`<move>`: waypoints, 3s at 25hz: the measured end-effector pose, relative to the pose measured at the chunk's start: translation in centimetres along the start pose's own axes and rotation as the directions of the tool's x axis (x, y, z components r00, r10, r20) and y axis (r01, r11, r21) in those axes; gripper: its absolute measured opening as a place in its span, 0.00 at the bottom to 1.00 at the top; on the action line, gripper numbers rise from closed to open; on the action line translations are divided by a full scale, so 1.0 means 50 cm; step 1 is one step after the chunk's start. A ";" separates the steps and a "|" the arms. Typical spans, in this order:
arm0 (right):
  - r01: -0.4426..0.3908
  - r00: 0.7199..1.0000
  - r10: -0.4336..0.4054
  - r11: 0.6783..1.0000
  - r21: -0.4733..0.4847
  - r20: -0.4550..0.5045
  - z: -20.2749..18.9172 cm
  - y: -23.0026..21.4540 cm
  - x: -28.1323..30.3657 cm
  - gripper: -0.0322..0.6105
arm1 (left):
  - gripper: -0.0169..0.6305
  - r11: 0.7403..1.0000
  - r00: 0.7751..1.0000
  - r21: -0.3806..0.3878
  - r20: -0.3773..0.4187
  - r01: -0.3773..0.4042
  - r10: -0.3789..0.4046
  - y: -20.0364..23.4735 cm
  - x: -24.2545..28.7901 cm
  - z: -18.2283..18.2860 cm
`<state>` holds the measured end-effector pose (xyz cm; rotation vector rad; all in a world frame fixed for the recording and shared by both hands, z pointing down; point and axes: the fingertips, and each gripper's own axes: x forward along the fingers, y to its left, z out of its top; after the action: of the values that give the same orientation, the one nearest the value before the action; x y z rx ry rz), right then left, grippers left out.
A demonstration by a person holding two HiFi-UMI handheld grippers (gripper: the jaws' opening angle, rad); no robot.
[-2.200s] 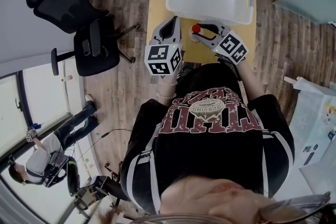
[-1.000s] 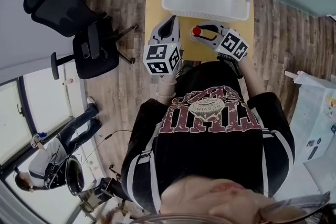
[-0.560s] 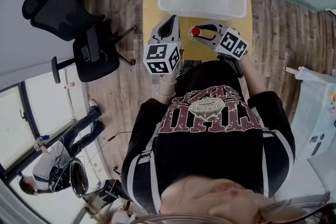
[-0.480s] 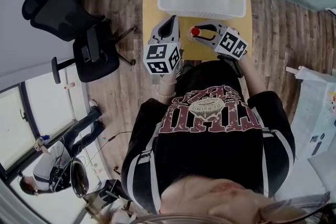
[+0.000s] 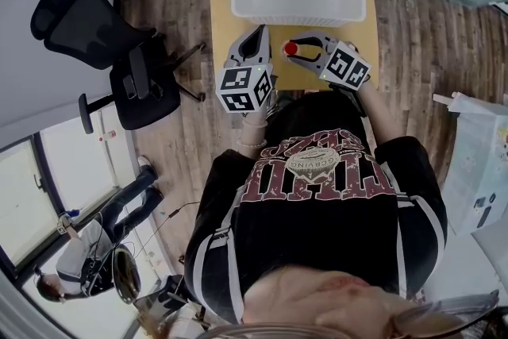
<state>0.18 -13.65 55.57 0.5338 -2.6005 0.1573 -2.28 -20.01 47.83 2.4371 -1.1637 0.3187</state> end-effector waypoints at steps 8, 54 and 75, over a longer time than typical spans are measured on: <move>0.013 1.000 -0.013 1.000 0.009 -0.015 -0.004 0.005 -0.005 0.29 | 0.09 1.000 1.000 0.004 -0.004 0.016 -0.016 -0.013 -0.004 -0.002; 0.171 0.971 -0.190 0.976 0.134 0.144 0.084 -0.043 -0.104 0.29 | 0.09 0.999 0.999 0.019 0.014 0.046 -0.047 -0.050 -0.013 0.006; 0.314 0.894 -0.376 0.914 0.259 0.244 0.137 -0.106 -0.161 0.13 | 0.09 0.992 0.991 0.052 0.069 0.111 -0.115 -0.102 -0.011 0.047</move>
<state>5.86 -17.13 45.81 1.1701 -2.7258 0.2571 1.44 -17.87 44.16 2.5641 -1.0533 0.2289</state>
